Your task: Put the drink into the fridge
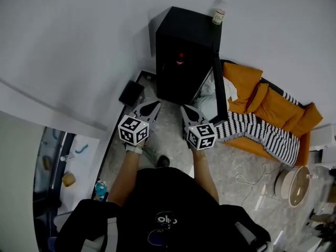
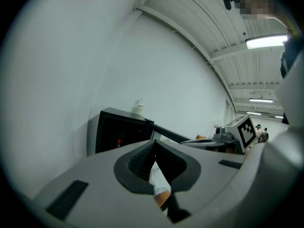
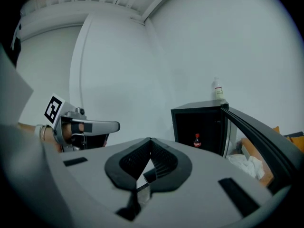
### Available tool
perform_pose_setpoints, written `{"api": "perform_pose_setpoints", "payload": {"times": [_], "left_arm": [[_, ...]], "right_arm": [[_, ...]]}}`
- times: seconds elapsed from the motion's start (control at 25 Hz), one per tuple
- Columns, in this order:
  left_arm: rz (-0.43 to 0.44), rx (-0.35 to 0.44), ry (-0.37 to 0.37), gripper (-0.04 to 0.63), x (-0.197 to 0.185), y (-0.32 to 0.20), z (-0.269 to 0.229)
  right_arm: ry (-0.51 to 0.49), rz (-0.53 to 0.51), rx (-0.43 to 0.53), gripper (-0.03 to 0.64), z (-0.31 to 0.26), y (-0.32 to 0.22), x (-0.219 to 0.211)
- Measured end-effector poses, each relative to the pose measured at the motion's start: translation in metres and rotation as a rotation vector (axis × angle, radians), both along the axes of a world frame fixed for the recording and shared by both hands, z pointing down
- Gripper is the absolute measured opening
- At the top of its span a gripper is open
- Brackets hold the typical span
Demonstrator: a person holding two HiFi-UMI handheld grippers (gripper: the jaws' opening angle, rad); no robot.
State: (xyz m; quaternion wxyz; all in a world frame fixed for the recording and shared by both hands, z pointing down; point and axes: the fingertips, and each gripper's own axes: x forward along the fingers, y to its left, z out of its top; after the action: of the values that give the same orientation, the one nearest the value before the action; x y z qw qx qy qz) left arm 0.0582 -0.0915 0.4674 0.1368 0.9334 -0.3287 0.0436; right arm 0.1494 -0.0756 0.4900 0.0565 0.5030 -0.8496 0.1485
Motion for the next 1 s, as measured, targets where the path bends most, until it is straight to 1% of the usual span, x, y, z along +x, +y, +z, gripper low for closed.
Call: {"api": "perform_pose_setpoints", "payload": {"times": [0.36, 1.0], "left_arm": [[0.012, 0.015, -0.013, 0.006, 0.006, 0.002, -0.006], [0.024, 0.016, -0.009, 0.006, -0.002, 0.003, -0.005]], "right_arm": [[0.001, 0.001, 0.014, 0.008, -0.005, 0.002, 0.006], [0.019, -0.012, 0.035, 0.008, -0.011, 0.003, -0.006]]}}
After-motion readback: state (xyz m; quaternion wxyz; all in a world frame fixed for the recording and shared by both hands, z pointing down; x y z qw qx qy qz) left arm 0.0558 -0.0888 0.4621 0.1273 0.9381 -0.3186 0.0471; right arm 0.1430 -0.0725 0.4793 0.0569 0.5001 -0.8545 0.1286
